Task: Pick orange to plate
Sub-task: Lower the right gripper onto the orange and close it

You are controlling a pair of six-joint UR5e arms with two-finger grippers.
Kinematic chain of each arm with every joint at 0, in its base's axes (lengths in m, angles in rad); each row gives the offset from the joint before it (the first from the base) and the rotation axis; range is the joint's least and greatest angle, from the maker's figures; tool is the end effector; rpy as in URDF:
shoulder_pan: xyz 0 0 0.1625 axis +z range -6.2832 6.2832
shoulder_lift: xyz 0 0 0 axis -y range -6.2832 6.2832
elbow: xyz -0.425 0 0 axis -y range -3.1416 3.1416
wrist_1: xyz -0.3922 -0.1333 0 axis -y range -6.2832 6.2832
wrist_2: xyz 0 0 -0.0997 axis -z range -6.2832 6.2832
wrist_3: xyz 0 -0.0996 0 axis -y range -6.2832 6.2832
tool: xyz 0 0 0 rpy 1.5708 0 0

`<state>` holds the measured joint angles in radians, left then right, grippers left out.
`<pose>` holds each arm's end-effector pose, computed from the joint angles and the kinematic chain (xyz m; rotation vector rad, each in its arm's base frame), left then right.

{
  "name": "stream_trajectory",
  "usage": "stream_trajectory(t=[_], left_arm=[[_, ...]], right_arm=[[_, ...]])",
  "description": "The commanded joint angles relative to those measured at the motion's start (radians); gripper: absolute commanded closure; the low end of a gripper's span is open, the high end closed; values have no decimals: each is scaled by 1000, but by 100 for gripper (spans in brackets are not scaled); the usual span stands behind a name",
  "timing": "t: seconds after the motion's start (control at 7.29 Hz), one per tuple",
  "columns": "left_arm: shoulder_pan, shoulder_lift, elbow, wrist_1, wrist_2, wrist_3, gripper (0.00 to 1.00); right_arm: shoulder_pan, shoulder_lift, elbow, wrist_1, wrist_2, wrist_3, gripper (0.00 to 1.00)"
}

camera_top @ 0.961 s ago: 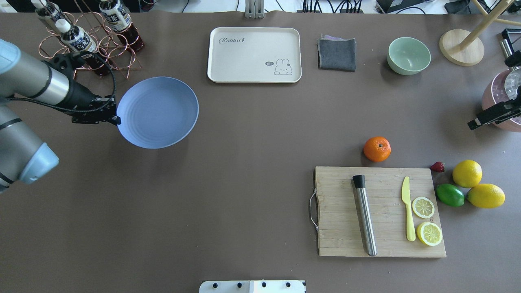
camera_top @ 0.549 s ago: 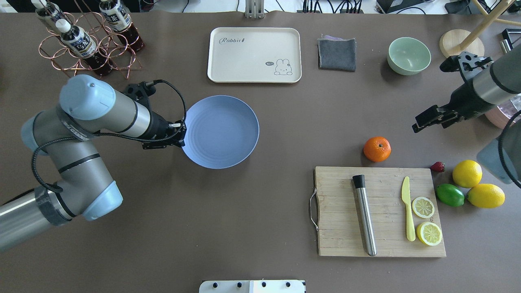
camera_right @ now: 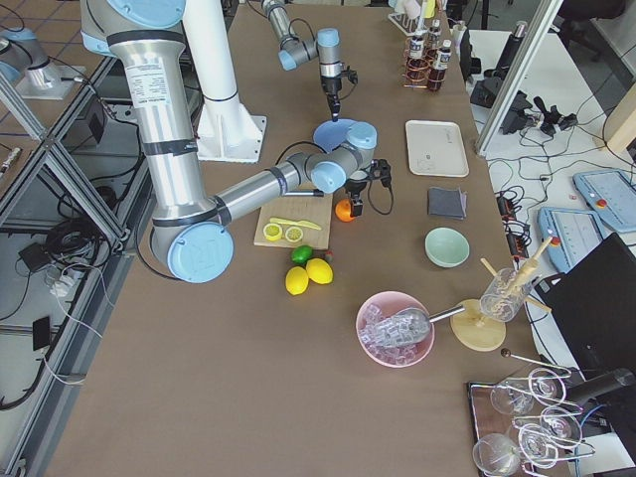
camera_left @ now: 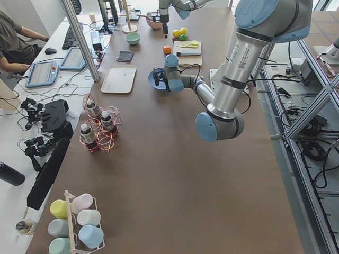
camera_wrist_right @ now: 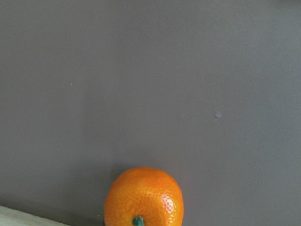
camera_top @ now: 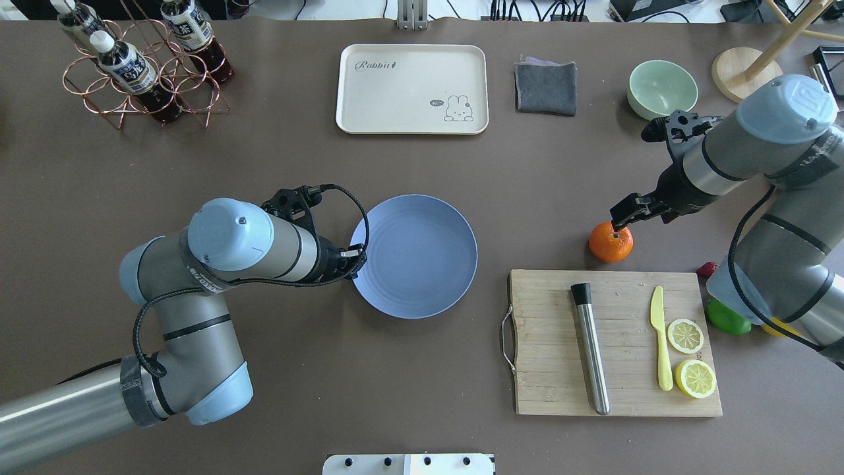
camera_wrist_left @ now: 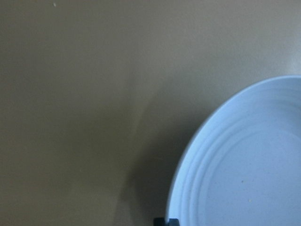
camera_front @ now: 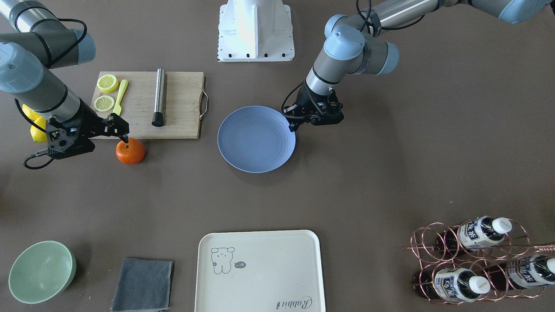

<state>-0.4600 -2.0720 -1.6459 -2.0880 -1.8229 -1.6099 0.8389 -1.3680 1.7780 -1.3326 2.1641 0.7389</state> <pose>0.5473 -0.3922 0.2773 0.0058 1.1148 -0.3088 -0.3263 -0.4793 0.4281 0.0825 -0.8460 -0.1856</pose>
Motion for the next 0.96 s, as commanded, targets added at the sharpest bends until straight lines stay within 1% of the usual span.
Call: stream_trajectory(t=[0.0, 0.27, 0.41, 0.55, 0.69, 0.82], left_arm=[[30, -8, 8, 0, 37, -2, 100], [31, -5, 8, 0, 37, -1, 100], [31, -5, 8, 0, 37, -1, 83], [31, -5, 8, 0, 37, 1, 60], [31, -2, 8, 0, 39, 1, 45], [31, -2, 6, 0, 39, 1, 40]], right_arm=[[-55, 20, -29, 0, -65, 16, 2], [-73, 26, -49, 1, -88, 16, 2], [-83, 49, -61, -2, -101, 17, 2], [-86, 50, -69, -2, -101, 16, 2], [-92, 50, -80, 0, -102, 16, 3], [-98, 50, -87, 9, -104, 14, 6]])
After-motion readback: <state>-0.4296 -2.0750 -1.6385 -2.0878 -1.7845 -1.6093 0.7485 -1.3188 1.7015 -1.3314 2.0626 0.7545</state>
